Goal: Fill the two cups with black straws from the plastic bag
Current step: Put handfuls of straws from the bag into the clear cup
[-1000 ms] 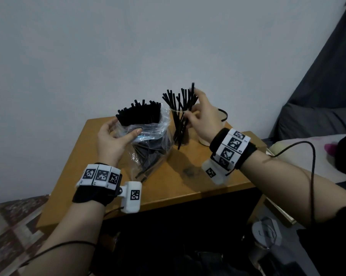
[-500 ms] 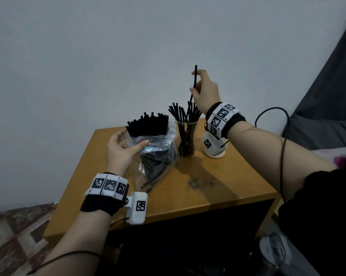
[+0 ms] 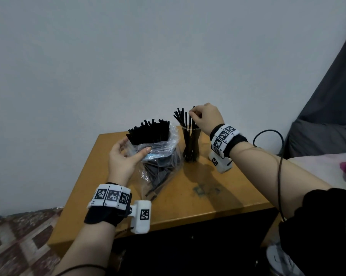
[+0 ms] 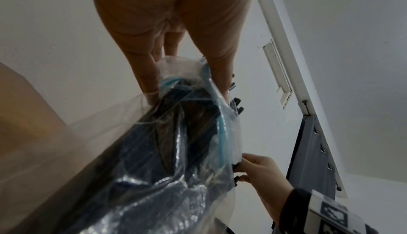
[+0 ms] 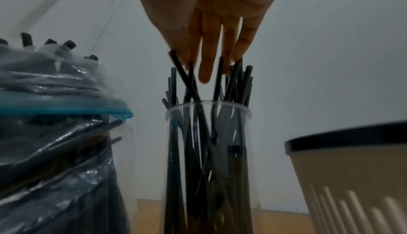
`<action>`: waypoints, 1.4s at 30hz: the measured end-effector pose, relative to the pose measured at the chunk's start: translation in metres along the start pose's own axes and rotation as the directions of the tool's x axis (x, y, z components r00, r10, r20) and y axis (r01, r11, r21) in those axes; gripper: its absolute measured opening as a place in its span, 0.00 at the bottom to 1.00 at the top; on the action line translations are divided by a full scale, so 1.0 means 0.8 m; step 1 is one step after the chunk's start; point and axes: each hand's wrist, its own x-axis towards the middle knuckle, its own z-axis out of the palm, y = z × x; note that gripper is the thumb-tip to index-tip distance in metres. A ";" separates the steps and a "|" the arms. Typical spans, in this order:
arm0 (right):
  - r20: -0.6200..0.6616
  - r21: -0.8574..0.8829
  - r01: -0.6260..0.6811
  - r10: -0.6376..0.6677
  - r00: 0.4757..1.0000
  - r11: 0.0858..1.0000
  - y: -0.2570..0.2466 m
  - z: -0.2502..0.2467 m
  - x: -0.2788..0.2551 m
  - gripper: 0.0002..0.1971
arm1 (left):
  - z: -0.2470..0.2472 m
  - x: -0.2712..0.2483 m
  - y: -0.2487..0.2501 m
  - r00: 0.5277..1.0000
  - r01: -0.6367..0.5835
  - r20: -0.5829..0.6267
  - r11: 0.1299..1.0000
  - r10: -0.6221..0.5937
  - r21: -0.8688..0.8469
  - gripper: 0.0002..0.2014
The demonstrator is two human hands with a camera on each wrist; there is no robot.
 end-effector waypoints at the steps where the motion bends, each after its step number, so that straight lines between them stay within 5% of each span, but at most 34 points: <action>1: 0.015 -0.008 -0.003 0.003 1.000 1.000 0.001 0.001 -0.002 0.14 | -0.001 -0.001 -0.001 1.000 0.001 -0.003 1.000 -0.001 -0.005 0.38; 11: -0.185 0.255 0.060 -0.012 0.983 0.965 -0.043 -0.021 -0.044 0.13 | -0.010 -0.009 -0.002 1.000 0.022 0.022 0.998 -0.020 -0.051 0.40; 19: 0.163 0.641 -0.107 0.002 0.987 0.760 -0.073 -0.007 -0.109 0.13 | -0.016 -0.016 0.005 0.997 -0.001 0.077 1.000 0.003 -0.026 0.39; 23: 0.280 0.600 -0.196 0.026 0.960 0.776 -0.070 0.010 -0.124 0.23 | -0.014 -0.022 0.003 0.995 0.008 0.097 1.000 -0.006 -0.020 0.38; 28: 0.273 0.556 -0.231 0.087 0.958 0.799 -0.074 0.017 -0.128 0.29 | -0.013 -0.032 0.003 0.992 0.026 0.123 0.999 -0.023 -0.027 0.42; 34: 0.252 0.554 -0.260 0.138 0.958 0.791 -0.072 0.021 -0.126 0.50 | -0.010 -0.039 0.004 0.986 0.023 0.165 0.998 -0.012 -0.064 0.42; 42: 0.253 0.450 -0.143 0.028 0.967 0.882 -0.072 0.009 -0.131 0.36 | -0.009 -0.041 0.007 0.957 0.022 0.290 0.998 -0.004 -0.058 0.45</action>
